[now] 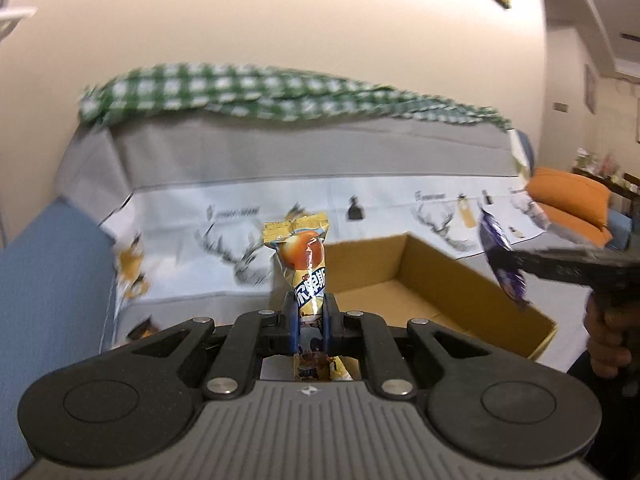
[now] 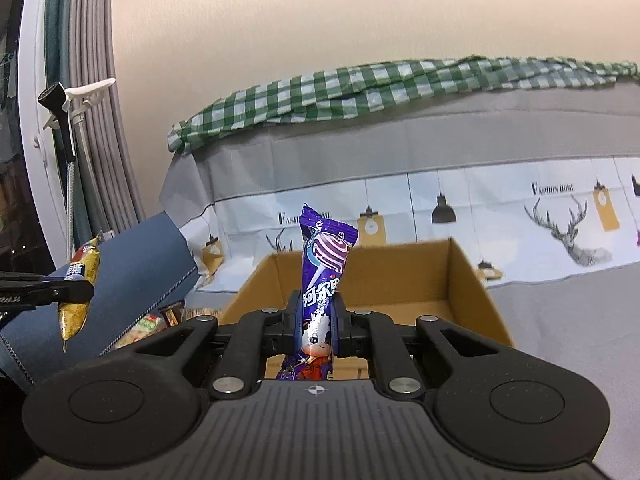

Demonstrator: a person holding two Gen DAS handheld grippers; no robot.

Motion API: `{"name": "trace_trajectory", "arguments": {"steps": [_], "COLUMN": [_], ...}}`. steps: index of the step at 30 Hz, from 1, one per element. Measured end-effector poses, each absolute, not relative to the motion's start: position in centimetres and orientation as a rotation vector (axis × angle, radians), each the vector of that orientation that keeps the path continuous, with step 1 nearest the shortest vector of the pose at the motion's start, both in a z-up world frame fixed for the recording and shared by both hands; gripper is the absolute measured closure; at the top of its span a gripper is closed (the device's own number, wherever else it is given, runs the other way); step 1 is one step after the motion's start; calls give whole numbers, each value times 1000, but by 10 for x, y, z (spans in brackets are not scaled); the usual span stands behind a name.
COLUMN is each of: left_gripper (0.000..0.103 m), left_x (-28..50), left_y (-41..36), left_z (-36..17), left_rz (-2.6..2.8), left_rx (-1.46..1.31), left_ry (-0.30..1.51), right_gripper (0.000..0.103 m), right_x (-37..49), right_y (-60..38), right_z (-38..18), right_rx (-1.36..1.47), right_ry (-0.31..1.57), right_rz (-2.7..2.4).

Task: Organize snacks
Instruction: 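Carry both snacks over the box and open both tools to drop them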

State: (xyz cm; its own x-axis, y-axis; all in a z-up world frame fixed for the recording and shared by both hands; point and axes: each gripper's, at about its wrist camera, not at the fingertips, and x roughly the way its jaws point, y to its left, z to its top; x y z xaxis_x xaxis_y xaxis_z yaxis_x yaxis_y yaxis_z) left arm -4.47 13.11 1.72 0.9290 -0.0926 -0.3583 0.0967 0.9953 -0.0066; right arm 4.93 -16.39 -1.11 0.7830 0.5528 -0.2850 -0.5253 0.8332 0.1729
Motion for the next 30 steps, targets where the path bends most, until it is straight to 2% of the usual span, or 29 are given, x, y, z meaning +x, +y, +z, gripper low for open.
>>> {"name": "trace_trajectory", "arguments": {"steps": [6, 14, 20, 25, 30], "left_gripper": [91, 91, 91, 91, 91], "left_x": [-19, 23, 54, 62, 78], "left_y": [94, 41, 26, 12, 12], "left_z": [30, 50, 34, 14, 9], "left_rz": [-158, -273, -278, -155, -157], "left_rx": [2, 12, -49, 72, 23], "left_ry": [357, 340, 389, 419, 453], "right_gripper": [90, 90, 90, 90, 90], "right_x": [67, 83, 86, 93, 101], "right_y": [-174, -194, -196, -190, -185], "right_z": [20, 12, 9, 5, 1], "right_rx": [21, 50, 33, -7, -19], "right_ry": [253, 307, 334, 354, 370], "right_rz": [558, 498, 474, 469, 451]}}
